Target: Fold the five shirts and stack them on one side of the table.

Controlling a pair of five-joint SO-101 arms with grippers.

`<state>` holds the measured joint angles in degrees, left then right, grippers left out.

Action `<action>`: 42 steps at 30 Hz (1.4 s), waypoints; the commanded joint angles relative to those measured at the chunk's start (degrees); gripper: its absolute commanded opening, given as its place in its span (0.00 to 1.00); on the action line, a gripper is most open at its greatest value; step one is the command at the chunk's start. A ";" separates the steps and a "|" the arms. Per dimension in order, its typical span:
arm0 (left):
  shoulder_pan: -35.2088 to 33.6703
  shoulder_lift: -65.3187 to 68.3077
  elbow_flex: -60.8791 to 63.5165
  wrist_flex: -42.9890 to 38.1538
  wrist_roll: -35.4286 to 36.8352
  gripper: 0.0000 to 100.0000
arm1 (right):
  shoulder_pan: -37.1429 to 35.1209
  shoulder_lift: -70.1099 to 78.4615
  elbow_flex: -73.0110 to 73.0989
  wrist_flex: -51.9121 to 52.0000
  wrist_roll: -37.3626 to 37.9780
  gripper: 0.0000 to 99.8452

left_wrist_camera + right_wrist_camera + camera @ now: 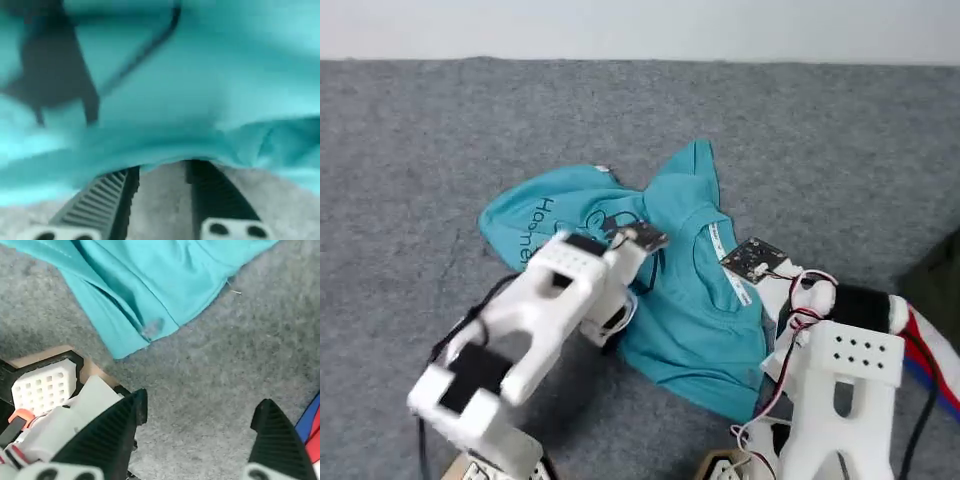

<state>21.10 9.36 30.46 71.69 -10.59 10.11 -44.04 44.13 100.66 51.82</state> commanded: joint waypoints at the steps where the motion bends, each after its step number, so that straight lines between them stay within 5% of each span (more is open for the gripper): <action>1: 0.35 9.58 -20.18 6.95 -0.09 0.11 | 0.75 -0.48 -2.55 2.15 0.62 0.34; 8: 0.18 20.48 -51.12 19.08 0.00 0.09 | 0.40 -0.31 -2.55 1.71 0.62 0.34; 13: -1.05 26.20 -62.55 29.10 0.18 0.09 | 0.40 -0.31 -2.46 1.71 0.62 0.34; 20: -9.32 18.81 -61.23 28.84 7.74 0.09 | 0.40 -0.31 -2.46 1.71 0.62 0.34; 28: -27.87 17.58 -58.07 28.92 21.45 0.11 | 0.31 -0.31 -2.46 1.71 0.62 0.34; 36: -27.52 23.38 -45.49 29.01 36.84 0.29 | -4.26 -0.31 0.09 0.92 0.53 0.34; 42: -26.73 26.73 -46.81 28.75 37.27 0.30 | -5.14 -0.66 2.02 0.92 0.53 0.34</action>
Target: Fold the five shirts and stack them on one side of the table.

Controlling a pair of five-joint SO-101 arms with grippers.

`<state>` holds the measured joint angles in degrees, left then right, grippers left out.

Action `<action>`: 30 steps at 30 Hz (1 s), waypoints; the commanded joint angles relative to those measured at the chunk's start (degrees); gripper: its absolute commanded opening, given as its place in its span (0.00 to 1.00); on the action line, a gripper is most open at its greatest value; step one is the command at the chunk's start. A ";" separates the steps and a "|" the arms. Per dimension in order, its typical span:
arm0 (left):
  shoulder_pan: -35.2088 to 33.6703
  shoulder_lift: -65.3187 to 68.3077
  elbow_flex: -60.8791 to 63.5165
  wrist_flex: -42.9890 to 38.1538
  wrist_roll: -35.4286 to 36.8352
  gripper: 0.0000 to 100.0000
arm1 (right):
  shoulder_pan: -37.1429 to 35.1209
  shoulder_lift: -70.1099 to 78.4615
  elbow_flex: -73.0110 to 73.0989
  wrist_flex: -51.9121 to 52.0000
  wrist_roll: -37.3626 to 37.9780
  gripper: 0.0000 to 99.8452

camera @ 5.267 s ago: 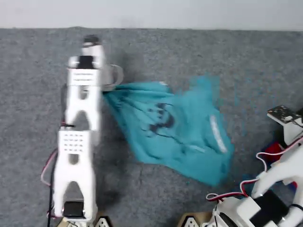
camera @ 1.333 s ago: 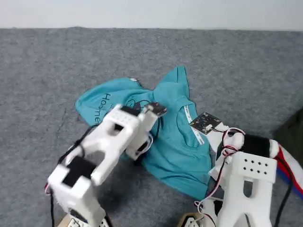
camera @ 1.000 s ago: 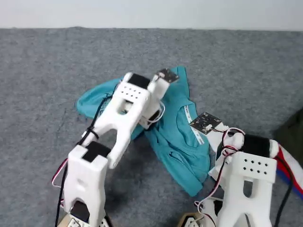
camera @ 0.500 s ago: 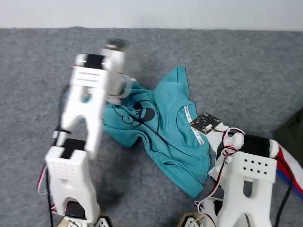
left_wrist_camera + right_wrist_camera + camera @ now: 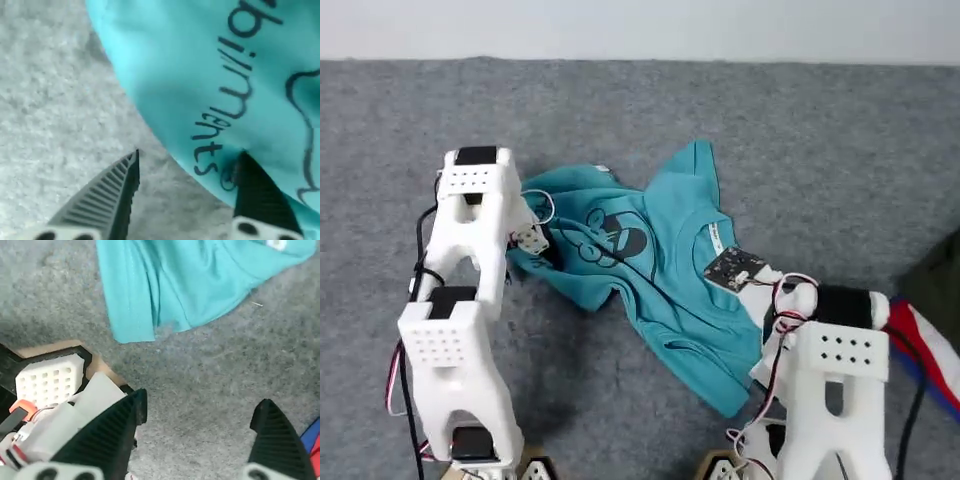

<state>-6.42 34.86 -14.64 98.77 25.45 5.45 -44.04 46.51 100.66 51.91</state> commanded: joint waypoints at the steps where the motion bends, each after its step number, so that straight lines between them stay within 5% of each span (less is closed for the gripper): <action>1: 1.41 2.11 -3.21 1.67 1.23 0.30 | -0.57 -0.66 -0.35 0.92 0.44 0.34; 6: 5.98 7.56 -12.70 1.76 1.23 0.26 | -0.31 -0.75 -0.35 0.92 0.44 0.34; 13: 10.46 12.13 -23.43 1.85 0.97 0.02 | -0.31 -0.84 -0.35 1.10 0.35 0.34; 17: 10.02 11.43 -23.25 1.93 0.44 0.01 | -0.31 -0.84 -0.35 1.10 0.35 0.34; 23: 7.30 6.59 -20.79 2.02 -15.82 0.01 | -0.31 -0.84 -0.35 1.01 0.26 0.34; 30: 1.23 -10.99 -0.48 2.02 -39.91 0.01 | -0.31 -0.84 -0.35 1.01 0.35 0.34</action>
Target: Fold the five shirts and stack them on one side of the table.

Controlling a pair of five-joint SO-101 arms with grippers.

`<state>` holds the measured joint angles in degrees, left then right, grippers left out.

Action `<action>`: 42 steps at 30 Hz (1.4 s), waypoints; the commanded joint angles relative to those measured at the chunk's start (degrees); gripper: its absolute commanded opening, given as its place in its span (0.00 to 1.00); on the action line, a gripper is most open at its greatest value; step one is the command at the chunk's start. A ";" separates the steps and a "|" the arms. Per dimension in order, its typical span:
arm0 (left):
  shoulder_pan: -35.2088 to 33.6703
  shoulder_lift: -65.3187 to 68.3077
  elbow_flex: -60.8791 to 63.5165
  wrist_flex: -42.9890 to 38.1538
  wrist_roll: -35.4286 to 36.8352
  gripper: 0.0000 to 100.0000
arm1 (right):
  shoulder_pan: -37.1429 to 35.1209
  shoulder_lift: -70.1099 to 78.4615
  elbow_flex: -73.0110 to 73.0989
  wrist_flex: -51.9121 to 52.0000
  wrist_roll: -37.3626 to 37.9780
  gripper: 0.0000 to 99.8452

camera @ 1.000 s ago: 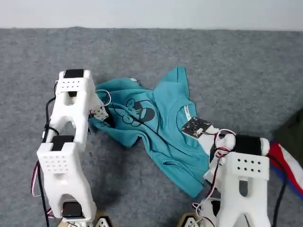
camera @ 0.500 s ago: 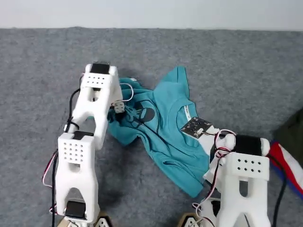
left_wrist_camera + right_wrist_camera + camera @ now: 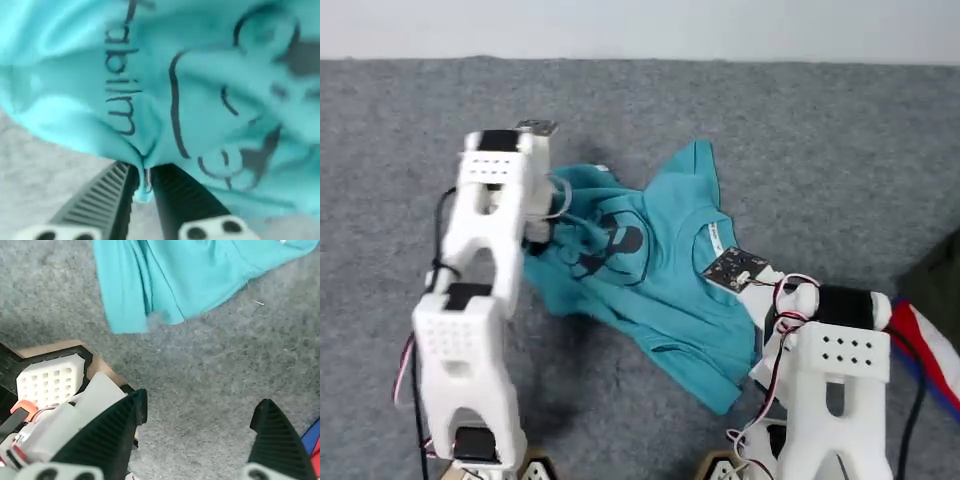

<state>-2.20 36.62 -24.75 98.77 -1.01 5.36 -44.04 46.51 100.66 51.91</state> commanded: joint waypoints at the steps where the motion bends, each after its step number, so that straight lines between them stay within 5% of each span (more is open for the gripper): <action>1: -3.69 -15.82 12.79 2.02 -16.79 0.01 | -0.22 -0.84 -0.35 1.01 0.44 0.34; 8: -5.98 -37.71 34.15 2.02 -38.33 0.01 | -0.40 -0.84 -0.35 1.01 0.44 0.34; 14: -5.10 -48.53 49.19 1.67 -45.63 0.02 | -0.48 -0.84 -0.35 1.01 0.53 0.34; 26: -12.48 -44.48 37.05 1.76 -14.77 0.25 | -0.48 -0.84 -0.53 -1.71 0.09 0.34; 34: -27.69 -44.48 35.30 1.85 -13.54 0.24 | -2.95 6.20 -10.29 -14.46 -11.43 0.34; 42: -46.42 -44.13 37.85 1.85 -13.98 0.24 | -14.55 34.51 -36.40 -18.33 -28.13 0.34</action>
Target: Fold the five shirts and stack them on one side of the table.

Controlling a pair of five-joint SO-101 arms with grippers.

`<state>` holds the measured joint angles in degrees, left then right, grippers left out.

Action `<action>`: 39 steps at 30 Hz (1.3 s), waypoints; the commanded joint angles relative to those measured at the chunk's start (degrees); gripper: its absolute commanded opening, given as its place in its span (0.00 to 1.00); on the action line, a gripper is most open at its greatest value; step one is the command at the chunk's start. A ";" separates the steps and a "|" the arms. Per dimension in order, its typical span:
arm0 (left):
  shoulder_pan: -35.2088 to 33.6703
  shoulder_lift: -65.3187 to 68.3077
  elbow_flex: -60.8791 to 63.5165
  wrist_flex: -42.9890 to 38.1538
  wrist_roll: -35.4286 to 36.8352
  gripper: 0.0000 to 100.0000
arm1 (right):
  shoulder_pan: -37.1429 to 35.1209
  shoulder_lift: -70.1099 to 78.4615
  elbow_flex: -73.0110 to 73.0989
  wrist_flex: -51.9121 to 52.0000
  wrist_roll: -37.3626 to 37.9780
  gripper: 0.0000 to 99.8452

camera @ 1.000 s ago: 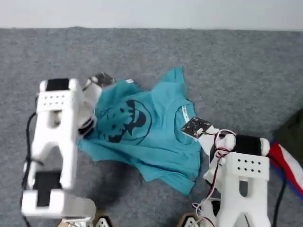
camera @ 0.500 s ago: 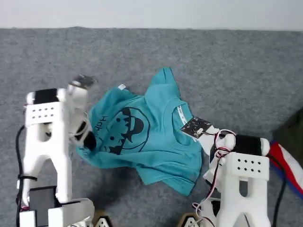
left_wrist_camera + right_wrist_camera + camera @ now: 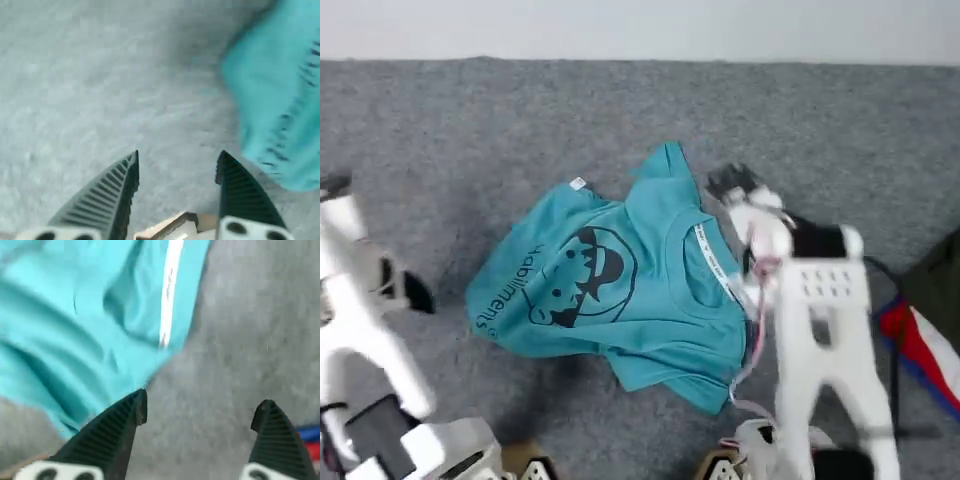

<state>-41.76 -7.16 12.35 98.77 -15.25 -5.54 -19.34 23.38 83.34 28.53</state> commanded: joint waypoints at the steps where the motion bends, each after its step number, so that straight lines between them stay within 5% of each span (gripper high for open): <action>1: -8.26 -0.35 1.54 1.85 0.18 0.24 | -4.97 13.93 -18.11 -0.31 -5.63 0.34; 17: -14.95 -0.79 7.16 1.85 -2.81 0.24 | -7.60 74.33 -92.92 19.65 -6.24 0.31; 26: -14.77 -0.79 7.16 1.85 -2.73 0.24 | -5.41 77.41 -95.03 19.56 -6.15 0.00; 34: -14.86 -0.79 7.16 1.85 -2.99 0.24 | -3.21 77.49 -94.95 19.56 -6.15 0.03; 39: -14.77 -0.70 7.87 1.85 -2.99 0.24 | -3.82 77.41 -90.64 19.65 -6.15 0.28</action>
<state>-56.53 -7.16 19.74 98.77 -17.27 -9.32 58.55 -68.22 100.66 22.64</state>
